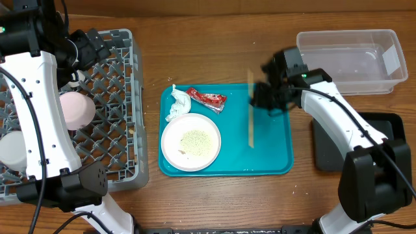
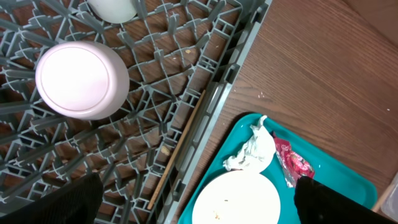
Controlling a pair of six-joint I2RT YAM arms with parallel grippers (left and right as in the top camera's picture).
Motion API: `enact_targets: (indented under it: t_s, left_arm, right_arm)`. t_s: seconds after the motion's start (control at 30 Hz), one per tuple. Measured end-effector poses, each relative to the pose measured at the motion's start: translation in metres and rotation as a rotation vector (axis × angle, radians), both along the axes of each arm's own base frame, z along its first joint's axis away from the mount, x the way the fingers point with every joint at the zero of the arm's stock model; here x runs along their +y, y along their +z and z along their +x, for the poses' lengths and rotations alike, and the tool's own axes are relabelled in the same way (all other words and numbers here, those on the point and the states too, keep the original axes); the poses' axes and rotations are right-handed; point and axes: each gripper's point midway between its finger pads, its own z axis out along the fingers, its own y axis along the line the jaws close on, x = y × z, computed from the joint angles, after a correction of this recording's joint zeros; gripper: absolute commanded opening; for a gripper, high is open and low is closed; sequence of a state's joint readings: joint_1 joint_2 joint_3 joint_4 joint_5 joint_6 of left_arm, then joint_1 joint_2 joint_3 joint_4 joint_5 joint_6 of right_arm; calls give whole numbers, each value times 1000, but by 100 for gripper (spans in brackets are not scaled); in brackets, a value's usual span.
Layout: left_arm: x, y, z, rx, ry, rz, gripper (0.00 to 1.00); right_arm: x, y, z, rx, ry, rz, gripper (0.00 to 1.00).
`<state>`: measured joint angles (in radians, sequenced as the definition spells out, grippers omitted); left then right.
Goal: Sort waste into correct bins and load items into the dishwasher
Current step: 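Carry the second chopstick left into the dish rack and release, then move the right gripper to the red wrapper and grasp it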
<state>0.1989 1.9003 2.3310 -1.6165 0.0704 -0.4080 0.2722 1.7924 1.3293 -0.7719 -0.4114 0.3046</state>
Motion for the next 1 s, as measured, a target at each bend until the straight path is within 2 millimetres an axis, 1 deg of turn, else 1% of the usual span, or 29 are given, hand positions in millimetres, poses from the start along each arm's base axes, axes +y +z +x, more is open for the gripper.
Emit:
enact_targets:
  t_s: [0.03, 0.07, 0.1, 0.17, 0.2, 0.27, 0.3, 0.33, 0.4, 0.43, 0.47, 0.5, 0.53, 0.57, 0.6, 0.7, 0.73, 0.8, 0.83, 0.9, 0.93, 0.97, 1.0]
  left_arm:
    - [0, 0, 0, 0, 0, 0, 100]
    - [0, 0, 0, 0, 0, 0, 100]
    - [0, 0, 0, 0, 0, 0, 100]
    - [0, 0, 0, 0, 0, 0, 100]
    - [0, 0, 0, 0, 0, 0, 100]
    - [0, 0, 0, 0, 0, 0, 100]
    - [0, 0, 0, 0, 0, 0, 100]
    - [0, 0, 0, 0, 0, 0, 100]
    - [0, 0, 0, -1, 0, 0, 100]
    - [0, 0, 0, 0, 0, 0, 100]
    - [0, 0, 0, 0, 0, 0, 100]
    - [0, 0, 0, 0, 0, 0, 100]
    - [0, 0, 0, 0, 0, 0, 100]
    - [0, 0, 0, 0, 0, 0, 100]
    - [0, 0, 0, 0, 0, 0, 100]
    - [0, 0, 0, 0, 0, 0, 100]
    - [0, 0, 0, 0, 0, 0, 100]
    - [0, 0, 0, 0, 0, 0, 100]
    - [0, 0, 0, 0, 0, 0, 100]
    - [0, 0, 0, 0, 0, 0, 100]
    - [0, 0, 0, 0, 0, 0, 100]
    - [0, 0, 0, 0, 0, 0, 100]
    - [0, 0, 0, 0, 0, 0, 100]
  right_arm:
    - [17, 17, 9, -53, 33, 73, 4]
    - [39, 37, 16, -117, 79, 156, 4]
    - [57, 52, 20, -164, 116, 217, 4]
    - [99, 80, 18, -246, 183, 326, 4]
    - [115, 88, 14, -265, 207, 358, 4]
    - [157, 103, 0, -300, 263, 432, 4]
    - [174, 107, -7, -307, 286, 458, 4]
    - [196, 113, -17, -319, 308, 498, 4]
    - [233, 118, -38, -317, 354, 563, 4]
    - [258, 119, -53, -313, 381, 611, 4]
    - [268, 119, -59, -305, 390, 628, 4]
    - [289, 116, -72, -288, 406, 674, 4]
    - [299, 112, -80, -271, 415, 684, 4]
    - [312, 106, -89, -248, 422, 711, 4]
    - [321, 101, -95, -233, 425, 724, 4]
    - [337, 79, -107, -168, 419, 739, 4]
    - [341, 71, -109, -144, 410, 737, 4]
    - [342, 62, -107, -121, 393, 729, 5]
    - [341, 58, -106, -109, 380, 725, 14]
    - [342, 59, -102, -109, 364, 734, 17]
    - [342, 61, -101, -116, 361, 741, 21]
    - [342, 63, -99, -123, 356, 748, 27]
    - [342, 64, -98, -124, 353, 751, 27]
